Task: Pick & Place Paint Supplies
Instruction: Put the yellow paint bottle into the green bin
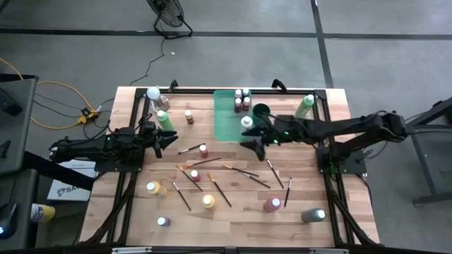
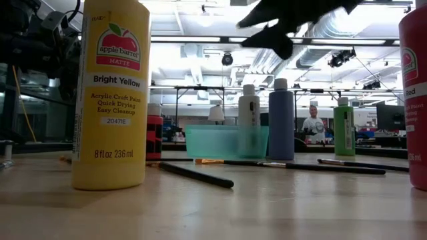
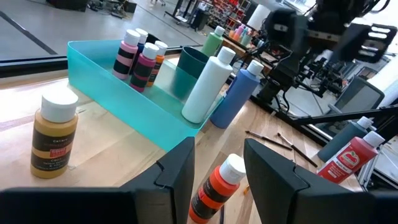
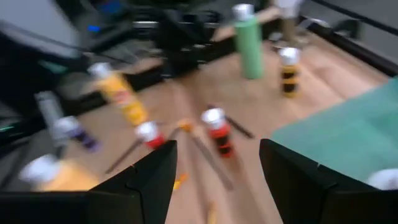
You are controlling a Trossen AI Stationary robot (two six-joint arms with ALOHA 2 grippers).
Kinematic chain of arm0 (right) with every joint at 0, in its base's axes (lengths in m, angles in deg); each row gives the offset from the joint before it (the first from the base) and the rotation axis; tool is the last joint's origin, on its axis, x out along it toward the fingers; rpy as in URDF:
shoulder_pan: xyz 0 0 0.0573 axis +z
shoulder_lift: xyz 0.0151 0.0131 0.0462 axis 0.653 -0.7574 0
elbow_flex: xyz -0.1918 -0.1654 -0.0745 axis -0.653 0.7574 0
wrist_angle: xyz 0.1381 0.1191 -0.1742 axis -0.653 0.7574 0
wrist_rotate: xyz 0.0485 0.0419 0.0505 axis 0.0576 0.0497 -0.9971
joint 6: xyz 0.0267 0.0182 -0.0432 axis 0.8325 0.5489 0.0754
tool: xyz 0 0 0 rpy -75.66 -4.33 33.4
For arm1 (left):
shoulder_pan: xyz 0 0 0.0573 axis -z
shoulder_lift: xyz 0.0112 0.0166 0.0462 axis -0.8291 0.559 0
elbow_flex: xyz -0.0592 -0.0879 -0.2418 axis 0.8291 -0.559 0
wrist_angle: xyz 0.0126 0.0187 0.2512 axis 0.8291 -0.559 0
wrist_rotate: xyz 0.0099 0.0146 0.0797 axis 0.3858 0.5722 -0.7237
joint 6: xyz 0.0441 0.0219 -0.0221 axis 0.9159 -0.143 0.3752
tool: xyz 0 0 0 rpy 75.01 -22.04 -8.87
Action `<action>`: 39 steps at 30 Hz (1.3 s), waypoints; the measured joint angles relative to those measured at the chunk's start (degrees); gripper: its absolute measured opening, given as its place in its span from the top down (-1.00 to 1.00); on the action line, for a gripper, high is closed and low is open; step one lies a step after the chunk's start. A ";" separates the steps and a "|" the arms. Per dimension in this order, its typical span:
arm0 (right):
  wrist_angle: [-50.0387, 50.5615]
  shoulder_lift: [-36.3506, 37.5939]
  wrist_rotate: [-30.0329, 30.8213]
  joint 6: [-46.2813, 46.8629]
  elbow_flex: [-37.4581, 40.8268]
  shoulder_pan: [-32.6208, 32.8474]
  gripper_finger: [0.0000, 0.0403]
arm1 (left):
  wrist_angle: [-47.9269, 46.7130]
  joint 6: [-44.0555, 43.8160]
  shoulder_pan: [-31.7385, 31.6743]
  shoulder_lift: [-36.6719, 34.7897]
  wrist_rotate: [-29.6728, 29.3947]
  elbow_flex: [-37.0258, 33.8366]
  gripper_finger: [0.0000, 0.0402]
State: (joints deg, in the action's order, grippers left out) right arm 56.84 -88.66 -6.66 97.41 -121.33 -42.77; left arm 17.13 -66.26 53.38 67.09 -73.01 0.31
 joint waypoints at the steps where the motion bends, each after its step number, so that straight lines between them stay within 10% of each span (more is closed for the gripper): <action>1: -2.15 1.38 -1.12 0.02 2.01 0.33 -0.11 | 0.01 0.01 0.00 0.00 0.00 0.00 0.32; 39: -5.60 65.96 -5.79 2.80 46.99 0.50 -0.11 | 0.00 0.01 0.02 0.00 0.00 0.00 0.32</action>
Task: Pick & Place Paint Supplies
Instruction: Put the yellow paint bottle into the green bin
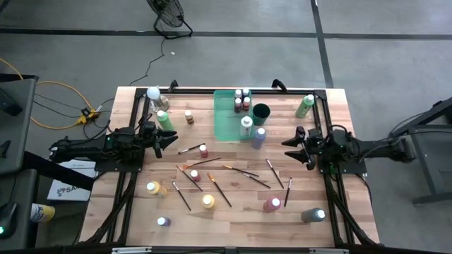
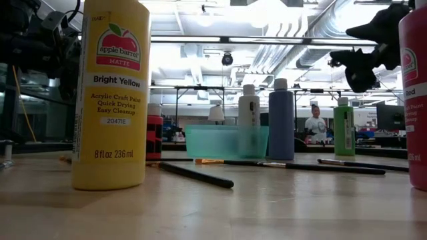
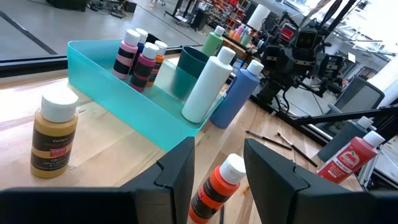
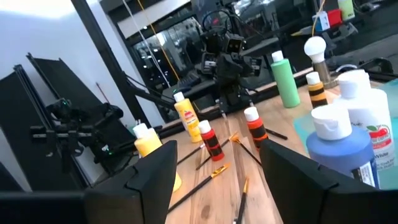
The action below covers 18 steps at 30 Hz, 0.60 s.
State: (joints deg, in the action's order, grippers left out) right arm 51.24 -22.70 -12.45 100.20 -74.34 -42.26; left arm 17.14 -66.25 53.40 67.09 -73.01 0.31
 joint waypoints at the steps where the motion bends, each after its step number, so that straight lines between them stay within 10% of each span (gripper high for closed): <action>1: 0.83 0.85 0.00 -0.13 0.00 0.00 -0.11 | 0.01 0.00 0.00 0.00 0.00 0.00 0.32; 18: 7.89 5.95 -3.87 -5.67 0.04 -4.50 -0.11 | -0.01 0.00 0.00 0.00 0.00 0.00 0.32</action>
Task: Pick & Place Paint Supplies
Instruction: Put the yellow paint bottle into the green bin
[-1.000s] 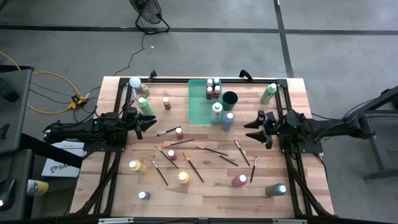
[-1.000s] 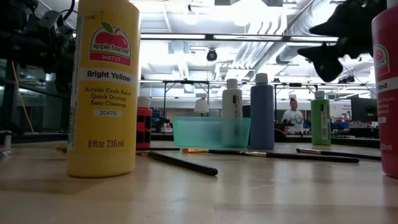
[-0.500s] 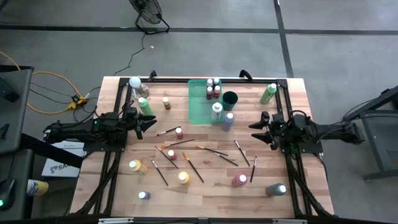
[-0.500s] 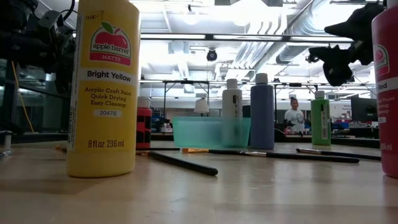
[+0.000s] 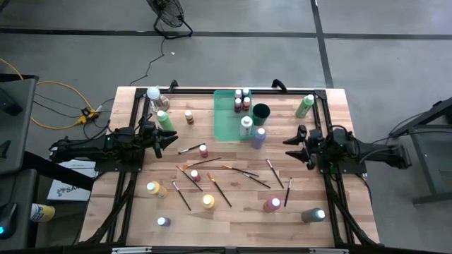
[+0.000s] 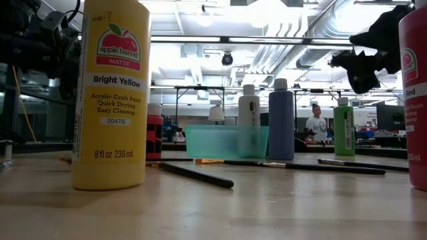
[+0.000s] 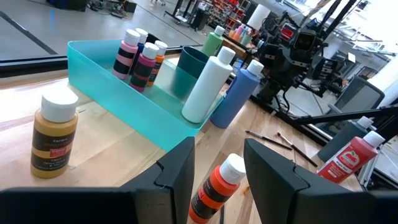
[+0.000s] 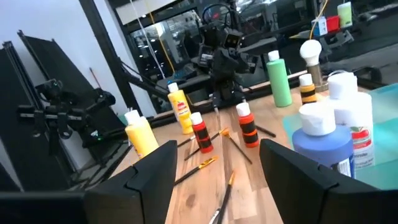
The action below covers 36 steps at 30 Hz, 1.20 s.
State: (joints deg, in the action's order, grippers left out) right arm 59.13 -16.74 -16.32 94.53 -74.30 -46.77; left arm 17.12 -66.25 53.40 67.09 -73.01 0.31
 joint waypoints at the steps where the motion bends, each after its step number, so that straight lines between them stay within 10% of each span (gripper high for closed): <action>1: 0.04 0.01 0.20 -0.46 0.00 -0.53 -0.11 | 0.00 0.00 0.00 0.00 0.00 0.00 0.32; 10: 1.00 -2.21 11.47 2.71 0.02 -2.01 -0.11 | 0.00 -0.01 0.00 0.00 0.00 0.00 0.32; 36: 0.80 -2.21 11.58 2.44 0.07 -2.01 -0.11 | 0.02 -0.01 -0.01 0.00 0.00 0.00 0.32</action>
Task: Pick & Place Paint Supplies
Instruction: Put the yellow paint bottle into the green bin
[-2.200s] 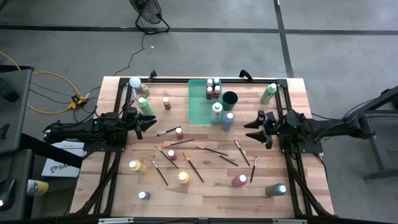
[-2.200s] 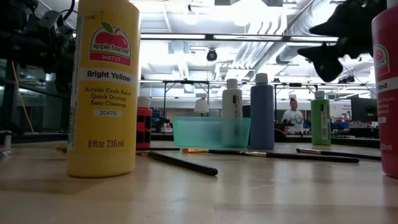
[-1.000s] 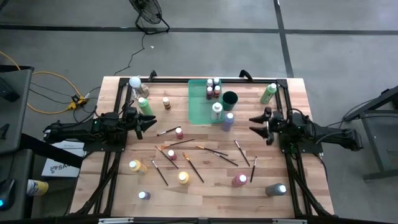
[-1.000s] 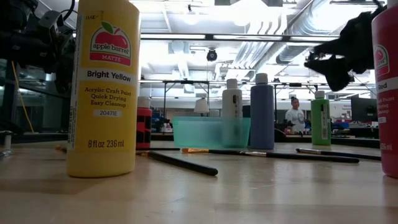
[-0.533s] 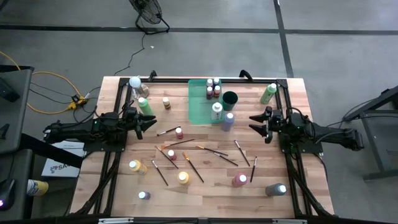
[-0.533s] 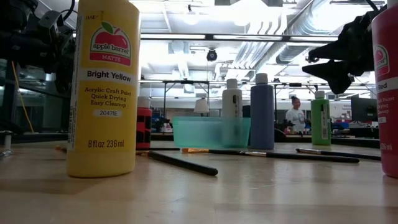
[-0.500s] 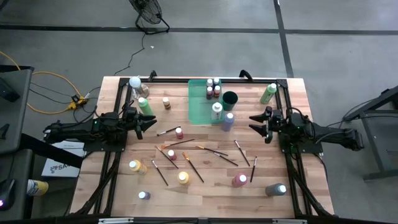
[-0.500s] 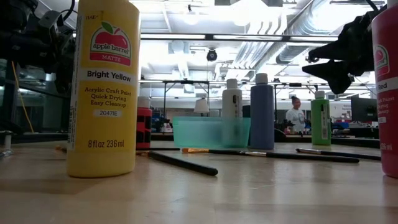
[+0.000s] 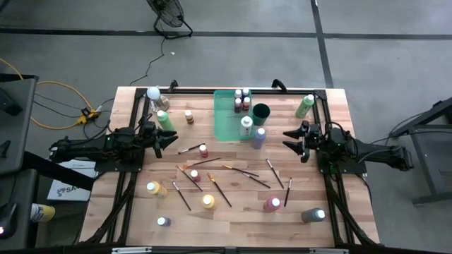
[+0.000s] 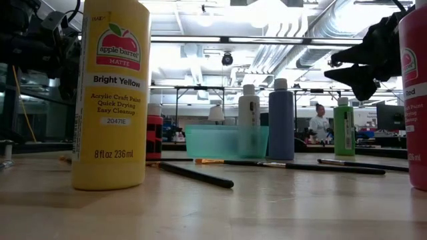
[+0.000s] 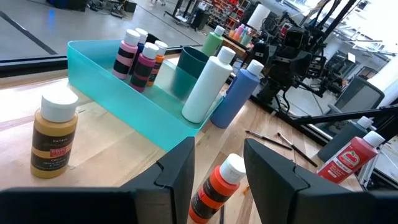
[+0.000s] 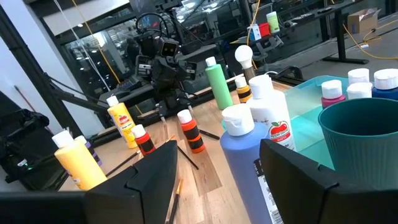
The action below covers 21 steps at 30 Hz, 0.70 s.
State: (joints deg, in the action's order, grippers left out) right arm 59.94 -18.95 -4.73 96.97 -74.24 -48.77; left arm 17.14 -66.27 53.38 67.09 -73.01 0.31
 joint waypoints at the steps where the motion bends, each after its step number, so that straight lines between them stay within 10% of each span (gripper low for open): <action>1: -0.02 0.00 0.00 -0.02 0.00 0.02 -0.11 | 0.00 0.02 0.02 0.00 0.00 0.00 0.32; 21: -0.04 0.00 0.02 -0.02 0.04 0.01 -0.11 | 1.78 6.60 -0.01 8.48 0.85 7.27 0.32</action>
State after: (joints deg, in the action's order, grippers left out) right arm 59.90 -18.95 -4.71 96.95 -74.19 -48.77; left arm 18.92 -59.67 53.38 75.56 -72.16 7.58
